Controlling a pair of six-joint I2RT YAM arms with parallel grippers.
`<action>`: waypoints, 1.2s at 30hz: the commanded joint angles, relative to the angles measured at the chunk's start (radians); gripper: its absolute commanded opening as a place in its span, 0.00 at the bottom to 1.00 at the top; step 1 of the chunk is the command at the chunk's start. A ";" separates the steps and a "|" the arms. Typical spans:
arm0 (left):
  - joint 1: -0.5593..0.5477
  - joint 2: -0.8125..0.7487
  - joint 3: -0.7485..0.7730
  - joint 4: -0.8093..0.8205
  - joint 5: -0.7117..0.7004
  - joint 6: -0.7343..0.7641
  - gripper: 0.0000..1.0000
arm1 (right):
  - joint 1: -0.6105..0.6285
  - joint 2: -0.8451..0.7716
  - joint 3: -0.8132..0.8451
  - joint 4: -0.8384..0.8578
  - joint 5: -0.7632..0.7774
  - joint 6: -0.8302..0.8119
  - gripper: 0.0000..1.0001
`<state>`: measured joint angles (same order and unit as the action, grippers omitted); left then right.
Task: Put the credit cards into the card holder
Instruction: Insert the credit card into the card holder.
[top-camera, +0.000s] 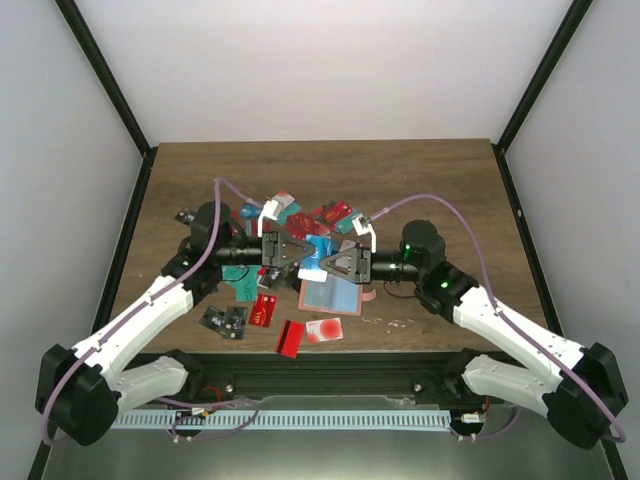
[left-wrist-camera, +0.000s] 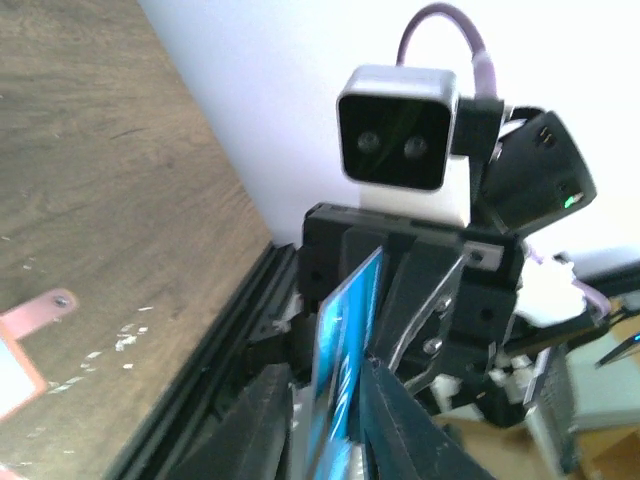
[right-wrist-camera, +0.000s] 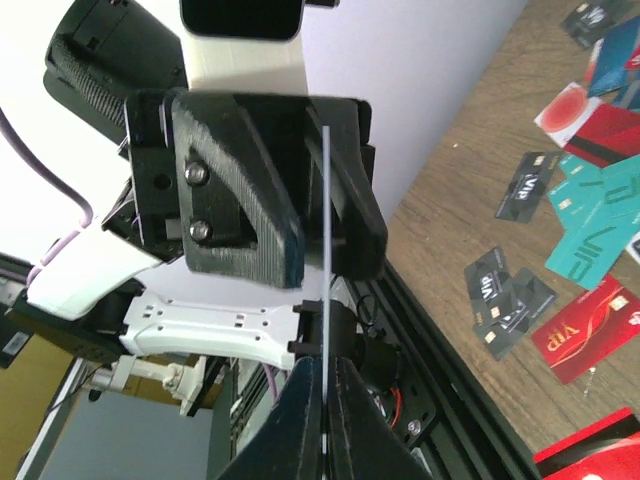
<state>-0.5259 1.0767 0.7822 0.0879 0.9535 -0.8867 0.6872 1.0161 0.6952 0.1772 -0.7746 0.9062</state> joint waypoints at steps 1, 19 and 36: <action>-0.005 0.025 -0.009 -0.056 -0.022 0.071 0.36 | -0.011 -0.015 0.003 -0.059 0.102 -0.011 0.01; -0.025 0.453 0.240 -0.700 -0.514 0.520 0.44 | -0.158 -0.029 -0.206 -0.418 0.244 -0.049 0.01; -0.026 0.638 0.275 -0.774 -0.611 0.560 0.16 | -0.158 0.334 -0.130 -0.252 0.151 -0.106 0.01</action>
<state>-0.5491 1.6985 1.0348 -0.6735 0.3550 -0.3470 0.5381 1.3071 0.5117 -0.1459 -0.5842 0.8192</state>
